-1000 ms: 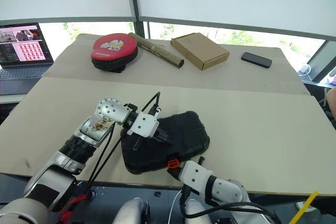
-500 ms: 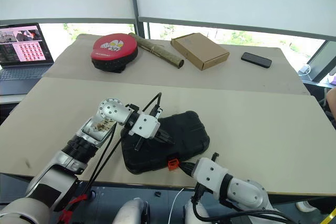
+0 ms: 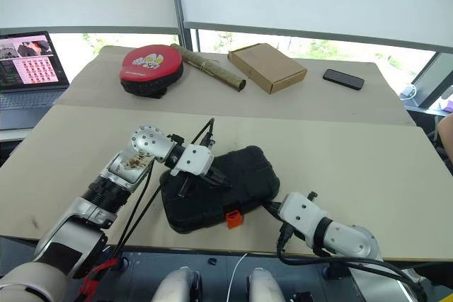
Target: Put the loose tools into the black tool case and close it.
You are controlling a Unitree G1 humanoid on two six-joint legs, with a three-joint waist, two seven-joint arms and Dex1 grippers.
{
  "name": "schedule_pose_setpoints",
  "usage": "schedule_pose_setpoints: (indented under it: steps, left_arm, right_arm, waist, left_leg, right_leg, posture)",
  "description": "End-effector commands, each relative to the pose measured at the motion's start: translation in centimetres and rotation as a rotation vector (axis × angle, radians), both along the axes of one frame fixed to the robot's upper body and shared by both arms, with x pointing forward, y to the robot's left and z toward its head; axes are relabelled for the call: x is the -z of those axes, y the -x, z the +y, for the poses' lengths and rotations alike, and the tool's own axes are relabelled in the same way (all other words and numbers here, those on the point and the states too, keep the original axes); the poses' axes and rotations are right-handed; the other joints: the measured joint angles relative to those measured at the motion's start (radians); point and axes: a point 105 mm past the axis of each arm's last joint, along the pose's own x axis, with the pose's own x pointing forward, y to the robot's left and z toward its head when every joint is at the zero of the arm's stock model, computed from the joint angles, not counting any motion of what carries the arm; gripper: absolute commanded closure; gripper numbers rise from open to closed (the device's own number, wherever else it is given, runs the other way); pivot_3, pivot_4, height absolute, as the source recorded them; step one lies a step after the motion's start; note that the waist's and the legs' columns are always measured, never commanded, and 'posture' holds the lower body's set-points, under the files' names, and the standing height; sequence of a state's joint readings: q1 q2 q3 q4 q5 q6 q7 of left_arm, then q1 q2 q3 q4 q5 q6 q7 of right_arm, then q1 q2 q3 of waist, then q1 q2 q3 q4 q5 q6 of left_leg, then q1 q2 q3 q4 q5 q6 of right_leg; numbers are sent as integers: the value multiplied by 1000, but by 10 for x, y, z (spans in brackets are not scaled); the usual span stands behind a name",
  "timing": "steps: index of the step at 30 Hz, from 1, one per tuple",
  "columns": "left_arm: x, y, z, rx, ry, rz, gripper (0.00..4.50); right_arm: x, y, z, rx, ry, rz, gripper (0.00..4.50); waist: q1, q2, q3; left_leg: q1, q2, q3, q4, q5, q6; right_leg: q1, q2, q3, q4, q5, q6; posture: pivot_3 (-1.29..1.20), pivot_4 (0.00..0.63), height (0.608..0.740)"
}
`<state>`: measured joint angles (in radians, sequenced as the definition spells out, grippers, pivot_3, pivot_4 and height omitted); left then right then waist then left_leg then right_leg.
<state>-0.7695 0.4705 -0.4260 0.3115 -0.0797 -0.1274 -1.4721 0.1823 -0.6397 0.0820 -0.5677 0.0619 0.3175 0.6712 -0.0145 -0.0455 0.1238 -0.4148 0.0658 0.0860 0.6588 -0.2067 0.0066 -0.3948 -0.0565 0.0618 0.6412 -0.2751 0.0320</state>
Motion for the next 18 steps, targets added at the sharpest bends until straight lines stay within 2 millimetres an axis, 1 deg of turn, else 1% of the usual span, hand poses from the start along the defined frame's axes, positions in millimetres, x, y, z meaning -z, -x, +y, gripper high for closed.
schedule_pose_setpoints:
  steps: [1,4,7,8,9,11,13,15,16,18]
  left_arm:
    - [19,3,4,-6,-75,36,4458]
    - [16,-1,2,-15,-62,15,4458]
    - [5,-7,-1,-52,-18,38,4458]
    - [3,-7,1,-56,-19,52,4458]
    - [2,-6,4,-55,-25,64,4458]
    - [5,-3,10,-51,-50,90,4458]
    - [12,2,16,-36,-88,110,4500]
    - [24,6,22,-15,-134,108,3961]
    - [27,7,23,-7,-147,105,3760]
    - [31,9,23,4,-157,101,3160]
  right_arm:
    - [-22,-19,-4,69,-27,-120,4500]
    - [-26,-24,-3,90,-66,-125,4500]
    - [-29,-21,1,95,-132,-86,4500]
    - [-29,-16,2,92,-155,-56,4500]
    - [-28,-12,3,91,-175,-24,4500]
    - [-23,-1,6,89,-206,51,4500]
    - [-21,10,12,89,-236,109,3912]
    - [-19,22,23,77,-266,165,3373]
    - [-19,26,26,74,-273,180,3002]
    - [-17,30,32,92,-288,200,2396]
  waist:
    - [0,1,0]
    - [1,2,1]
    - [3,2,1]
    - [3,2,1]
    - [3,2,1]
    - [3,2,2]
    - [2,2,2]
    - [1,3,2]
    - [1,3,2]
    - [1,3,1]
  left_leg:
    - [0,0,0,0,0,0]
    - [-2,0,0,0,0,0]
    - [-5,-1,1,0,0,0]
    - [-8,-1,1,0,0,0]
    - [-9,-2,1,0,0,0]
    - [-10,-2,1,0,0,0]
    - [-10,-1,1,0,0,0]
    - [-10,0,0,-1,0,1]
    - [-10,0,0,-2,0,1]
    - [-9,0,0,-2,0,1]
  right_leg:
    - [-1,0,0,0,0,0]
    - [-2,0,1,0,0,0]
    - [-5,0,1,1,1,0]
    - [-7,0,1,1,4,-2]
    - [-9,0,1,1,9,1]
    - [-9,0,2,1,9,1]
    - [-10,1,1,1,9,1]
    - [-10,2,1,1,8,1]
    - [-10,2,1,1,8,0]
    - [-9,2,1,1,8,0]
  posture:
    - [0,150,740]
    - [0,150,740]
    - [0,150,740]
    - [0,150,740]
    - [0,150,740]
    - [0,150,740]
    - [0,150,740]
    - [0,150,740]
    - [0,150,740]
    - [0,150,740]
